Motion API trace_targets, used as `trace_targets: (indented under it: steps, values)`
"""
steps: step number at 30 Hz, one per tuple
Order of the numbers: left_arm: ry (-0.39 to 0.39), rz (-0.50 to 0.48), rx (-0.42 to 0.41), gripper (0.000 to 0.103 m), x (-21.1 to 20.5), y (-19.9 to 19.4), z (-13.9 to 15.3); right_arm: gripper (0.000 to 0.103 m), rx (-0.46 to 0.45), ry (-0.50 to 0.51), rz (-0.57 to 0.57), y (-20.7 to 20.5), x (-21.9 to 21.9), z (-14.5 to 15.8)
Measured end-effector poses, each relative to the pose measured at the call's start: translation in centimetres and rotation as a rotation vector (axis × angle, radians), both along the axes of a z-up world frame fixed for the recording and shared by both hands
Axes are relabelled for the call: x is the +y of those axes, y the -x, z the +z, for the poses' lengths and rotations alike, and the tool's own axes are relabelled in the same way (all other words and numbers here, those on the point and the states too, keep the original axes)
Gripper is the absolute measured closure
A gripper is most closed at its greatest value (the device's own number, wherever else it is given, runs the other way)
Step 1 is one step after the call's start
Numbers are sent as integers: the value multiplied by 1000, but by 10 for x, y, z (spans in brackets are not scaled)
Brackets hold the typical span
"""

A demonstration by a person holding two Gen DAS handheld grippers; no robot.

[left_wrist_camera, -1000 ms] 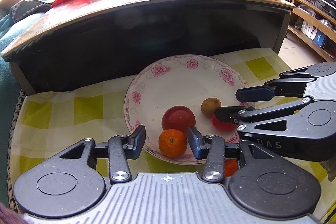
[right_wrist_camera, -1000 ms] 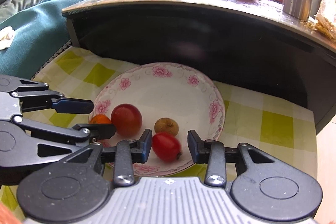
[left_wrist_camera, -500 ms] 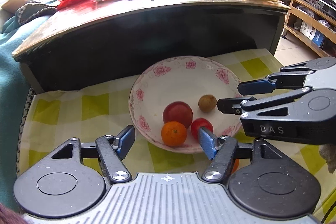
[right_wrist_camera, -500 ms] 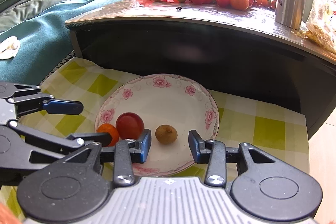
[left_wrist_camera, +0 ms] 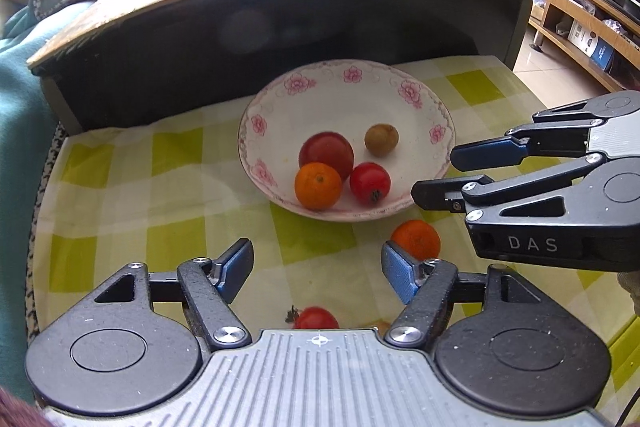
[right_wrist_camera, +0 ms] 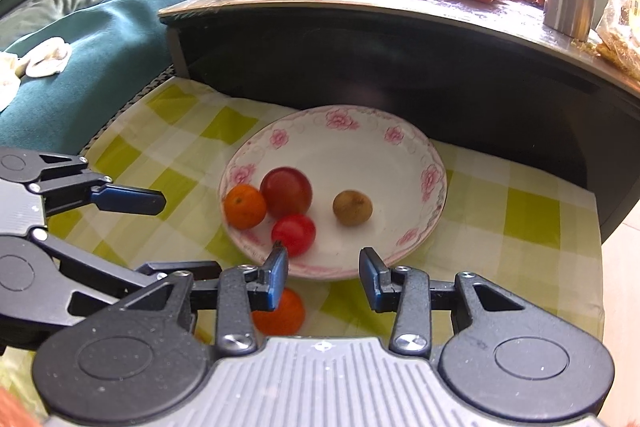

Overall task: Organize fruits
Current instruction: 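Move both open grippers back toward the remaining fruit on the cloth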

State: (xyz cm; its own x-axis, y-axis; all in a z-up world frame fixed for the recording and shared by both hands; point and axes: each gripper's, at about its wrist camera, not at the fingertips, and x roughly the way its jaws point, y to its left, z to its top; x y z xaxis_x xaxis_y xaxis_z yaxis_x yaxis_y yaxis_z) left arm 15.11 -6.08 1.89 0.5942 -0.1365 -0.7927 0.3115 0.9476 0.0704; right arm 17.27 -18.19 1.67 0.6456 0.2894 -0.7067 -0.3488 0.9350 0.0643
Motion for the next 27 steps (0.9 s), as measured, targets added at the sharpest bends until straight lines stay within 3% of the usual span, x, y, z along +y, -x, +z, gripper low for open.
trace_targets:
  steps: [18, 27]
  values:
    - [-7, 19, 59, 24, 6, 35, -4, 61, 47, 31, 71, 23, 12, -12]
    - [-22, 17, 116, 23, 21, 48, -20, 61, 83, 32, 121, 30, 19, -20]
